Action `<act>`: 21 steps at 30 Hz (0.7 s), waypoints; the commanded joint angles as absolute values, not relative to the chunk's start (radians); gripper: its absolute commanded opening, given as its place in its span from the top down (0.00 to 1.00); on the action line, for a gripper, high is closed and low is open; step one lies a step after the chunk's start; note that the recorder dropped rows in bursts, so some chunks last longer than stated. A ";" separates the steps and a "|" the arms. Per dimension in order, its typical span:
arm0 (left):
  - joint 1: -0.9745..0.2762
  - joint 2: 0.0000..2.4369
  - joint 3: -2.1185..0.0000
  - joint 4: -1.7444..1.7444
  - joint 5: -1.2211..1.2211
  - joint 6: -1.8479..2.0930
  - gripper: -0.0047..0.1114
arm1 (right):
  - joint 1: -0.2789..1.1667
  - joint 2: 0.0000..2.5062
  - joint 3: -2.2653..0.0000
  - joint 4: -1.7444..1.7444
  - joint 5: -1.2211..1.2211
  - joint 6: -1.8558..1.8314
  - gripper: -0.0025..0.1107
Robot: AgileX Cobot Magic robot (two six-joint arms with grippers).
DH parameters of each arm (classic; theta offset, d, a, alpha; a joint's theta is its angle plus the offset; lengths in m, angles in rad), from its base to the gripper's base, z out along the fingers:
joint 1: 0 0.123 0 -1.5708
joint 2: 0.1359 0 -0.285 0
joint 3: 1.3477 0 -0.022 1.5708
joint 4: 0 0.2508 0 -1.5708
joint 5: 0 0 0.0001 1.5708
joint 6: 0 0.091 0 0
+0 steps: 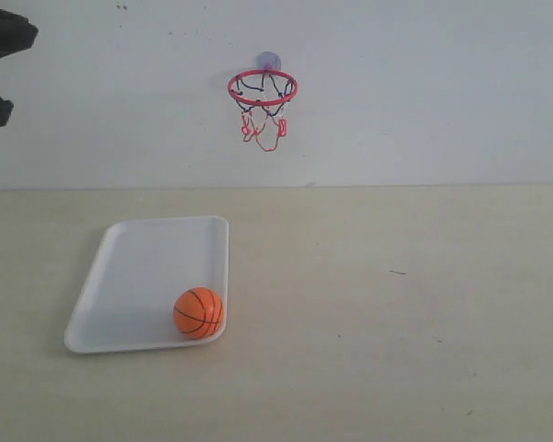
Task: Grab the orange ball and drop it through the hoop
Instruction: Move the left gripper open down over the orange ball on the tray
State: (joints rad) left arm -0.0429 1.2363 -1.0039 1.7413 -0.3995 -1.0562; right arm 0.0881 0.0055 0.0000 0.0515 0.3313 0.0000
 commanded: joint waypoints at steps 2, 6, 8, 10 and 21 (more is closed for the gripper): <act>-0.172 1.136 -0.953 1.744 0.185 -0.898 0.92 | 0.089 0.000 0.000 0.048 0.322 0.000 0.98; -0.272 1.148 -1.092 1.235 0.825 -0.690 0.92 | 0.089 0.000 0.000 0.048 0.322 0.000 0.98; -0.272 1.222 -1.260 0.657 0.923 -0.303 0.92 | 0.089 0.000 0.000 0.048 0.322 0.000 0.98; -0.272 1.353 -1.409 0.260 1.068 -0.033 0.92 | 0.089 0.000 0.000 0.048 0.322 0.000 0.98; -0.272 1.836 -1.788 -0.142 1.221 0.120 0.92 | 0.089 0.000 0.000 0.048 0.325 0.000 0.98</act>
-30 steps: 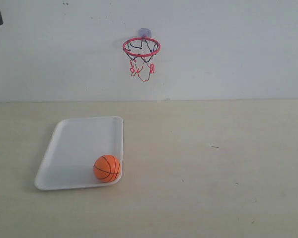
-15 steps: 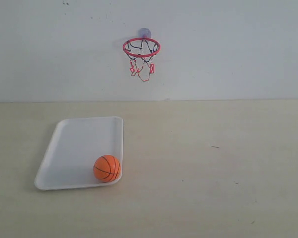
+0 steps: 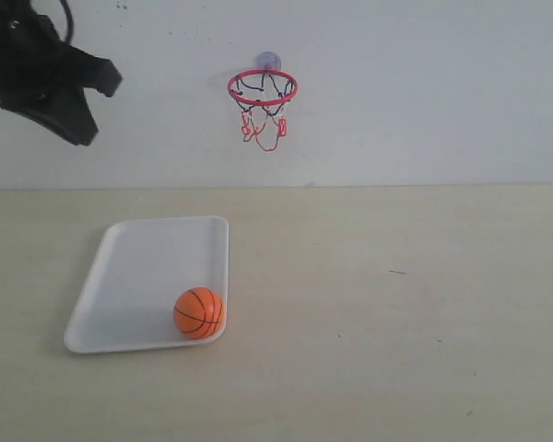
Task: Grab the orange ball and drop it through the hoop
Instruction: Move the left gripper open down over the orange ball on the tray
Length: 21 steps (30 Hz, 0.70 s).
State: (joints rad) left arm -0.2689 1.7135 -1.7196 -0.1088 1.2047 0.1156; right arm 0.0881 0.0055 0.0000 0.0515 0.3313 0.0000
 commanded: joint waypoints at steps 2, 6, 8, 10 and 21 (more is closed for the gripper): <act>-0.272 1.892 -1.800 -0.142 1.221 0.120 0.92 | 0.089 0.000 0.000 0.048 0.325 0.000 0.98; -0.272 1.993 -1.802 -0.190 1.221 0.120 0.92 | 0.089 0.000 0.000 0.044 0.325 0.000 0.98; -0.272 2.032 -1.802 -0.272 1.221 0.138 0.92 | 0.089 0.000 0.000 0.044 0.325 0.000 0.98; -0.272 2.071 -1.802 -0.366 1.221 0.182 0.87 | 0.089 0.000 0.000 0.044 0.325 0.000 0.98; -0.272 2.164 -1.802 -0.477 1.170 0.253 0.26 | 0.089 0.000 0.000 0.044 0.325 0.000 0.98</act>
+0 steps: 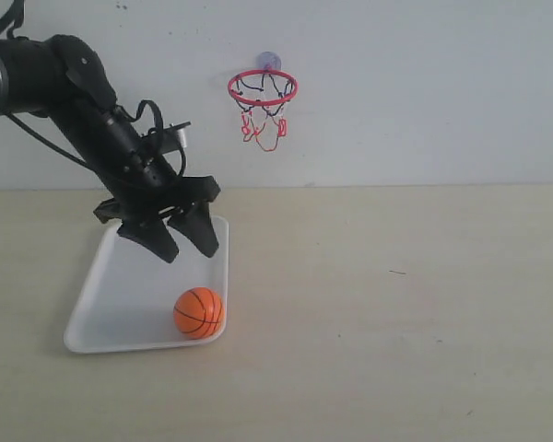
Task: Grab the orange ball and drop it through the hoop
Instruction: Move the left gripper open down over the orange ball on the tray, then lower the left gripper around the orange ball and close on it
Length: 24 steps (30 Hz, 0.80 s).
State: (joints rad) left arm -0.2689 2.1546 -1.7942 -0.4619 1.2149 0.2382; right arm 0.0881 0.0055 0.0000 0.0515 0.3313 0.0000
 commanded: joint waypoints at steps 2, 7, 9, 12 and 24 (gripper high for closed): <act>-0.272 2.166 -1.802 -0.479 1.150 0.253 0.22 | 0.089 0.000 0.000 0.044 0.325 0.000 0.98; -0.272 2.171 -1.802 -0.482 1.149 0.261 0.22 | 0.089 0.000 0.000 0.044 0.325 0.000 0.98; -0.272 2.171 -1.802 -0.482 1.129 0.298 0.22 | 0.089 0.000 0.000 0.044 0.325 0.000 0.98; -0.272 2.171 -1.802 -0.482 1.117 0.301 0.22 | 0.089 0.000 0.000 0.044 0.325 0.000 0.98; -0.274 2.090 -1.640 -0.639 1.219 0.390 0.22 | 0.089 0.000 0.000 0.044 0.325 0.000 0.98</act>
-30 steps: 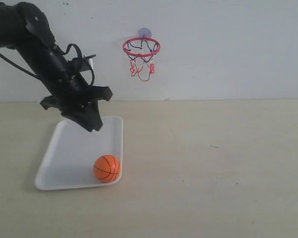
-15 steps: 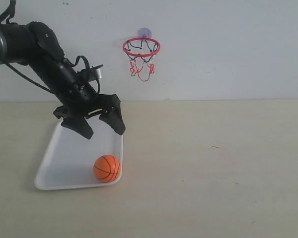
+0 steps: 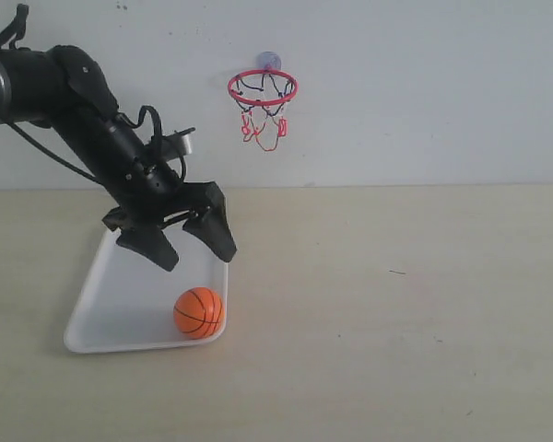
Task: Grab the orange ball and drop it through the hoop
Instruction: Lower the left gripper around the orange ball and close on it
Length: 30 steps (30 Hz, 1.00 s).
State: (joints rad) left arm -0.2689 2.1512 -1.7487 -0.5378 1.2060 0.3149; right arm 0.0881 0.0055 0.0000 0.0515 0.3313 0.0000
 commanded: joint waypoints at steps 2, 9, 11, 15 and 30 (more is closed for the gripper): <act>-0.276 2.006 -1.517 -0.672 1.125 0.426 0.22 | 0.089 0.000 0.000 0.044 0.325 0.000 0.98; -0.315 1.912 -1.386 -0.417 0.865 0.411 0.22 | 0.089 0.000 0.000 0.044 0.325 0.000 0.98; -0.348 1.947 -1.386 -0.403 0.827 0.421 0.22 | 0.089 0.000 0.000 0.044 0.325 0.000 0.98; -0.352 1.964 -1.386 -0.428 0.781 0.421 0.22 | 0.089 0.000 0.000 0.044 0.325 0.000 0.98; -0.352 1.972 -1.386 -0.426 0.802 0.429 0.22 | 0.089 0.000 0.000 0.044 0.325 0.000 0.98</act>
State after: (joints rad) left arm -0.3490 1.9721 -1.3878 -0.4182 0.8077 0.4141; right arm 0.0881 0.0055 0.0000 0.0515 0.3313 0.0000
